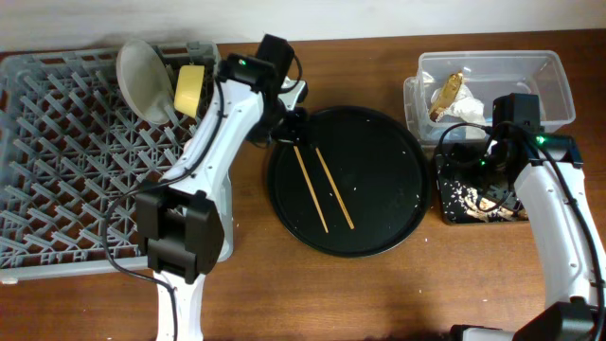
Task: Sort waste into correct bins and load items into the dishwasher rack
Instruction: 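Release the plate and reach the left gripper to the chopsticks, then grasp one chopstick with the left gripper and drop it in the rack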
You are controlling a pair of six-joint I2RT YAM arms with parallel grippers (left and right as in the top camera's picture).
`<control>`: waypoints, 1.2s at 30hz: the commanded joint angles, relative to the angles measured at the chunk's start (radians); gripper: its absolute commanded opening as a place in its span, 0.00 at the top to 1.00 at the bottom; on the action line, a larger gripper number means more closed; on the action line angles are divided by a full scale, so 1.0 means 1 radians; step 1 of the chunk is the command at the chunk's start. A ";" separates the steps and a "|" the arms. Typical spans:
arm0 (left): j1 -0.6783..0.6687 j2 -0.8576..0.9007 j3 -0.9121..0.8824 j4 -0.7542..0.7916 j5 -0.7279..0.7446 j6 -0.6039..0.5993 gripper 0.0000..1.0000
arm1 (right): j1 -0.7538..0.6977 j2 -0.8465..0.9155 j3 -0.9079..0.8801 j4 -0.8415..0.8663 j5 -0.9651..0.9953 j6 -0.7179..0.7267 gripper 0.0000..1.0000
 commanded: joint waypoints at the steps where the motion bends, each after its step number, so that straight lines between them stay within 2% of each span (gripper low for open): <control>1: -0.008 0.008 -0.126 0.109 -0.003 -0.102 0.11 | -0.004 -0.008 -0.005 0.001 0.012 0.008 0.01; 2: -0.014 0.008 -0.154 0.146 -0.003 -0.102 0.20 | -0.004 -0.008 -0.005 0.001 0.012 0.009 0.02; 5: -0.061 0.008 -0.234 0.230 -0.096 -0.181 0.21 | -0.004 -0.008 -0.005 0.001 0.012 0.009 0.02; 10: -0.168 0.008 -0.253 0.267 -0.311 -0.301 0.25 | -0.004 -0.008 -0.005 0.001 0.012 0.009 0.02; 11: -0.177 0.009 -0.259 0.282 -0.311 -0.314 0.28 | -0.004 -0.008 -0.005 0.001 0.012 0.009 0.02; 13: -0.185 0.009 -0.288 0.319 -0.311 -0.327 0.43 | -0.004 -0.008 -0.005 0.001 0.012 0.009 0.01; 16: -0.185 0.009 -0.308 0.337 -0.307 -0.352 0.44 | -0.004 -0.007 -0.005 0.001 0.012 0.009 0.01; 17: -0.185 0.009 -0.308 0.337 -0.307 -0.369 0.48 | -0.004 -0.008 -0.005 0.001 0.012 0.009 0.02; 18: -0.185 0.010 -0.315 0.345 -0.307 -0.439 0.53 | -0.004 -0.008 -0.005 0.001 0.012 0.009 0.01; 20: -0.185 0.010 -0.332 0.354 -0.307 -0.523 0.53 | -0.004 -0.008 -0.005 0.001 0.012 0.009 0.02; 25: -0.185 0.010 -0.409 0.414 -0.307 -0.655 0.59 | -0.004 -0.008 -0.005 0.001 0.012 0.009 0.02; 28: -0.185 0.010 -0.432 0.443 -0.303 -0.656 0.61 | -0.004 -0.008 -0.005 0.001 0.012 0.009 0.02; 31: -0.185 0.010 -0.438 0.446 -0.304 -0.656 0.75 | -0.004 -0.008 -0.005 0.001 0.012 0.009 0.02; 33: -0.185 0.010 -0.451 0.461 -0.304 -0.656 0.79 | -0.004 -0.008 -0.005 0.001 0.012 0.009 0.01; 36: -0.185 0.010 -0.452 0.461 -0.304 -0.655 0.94 | -0.004 -0.008 -0.005 0.001 0.012 0.009 0.02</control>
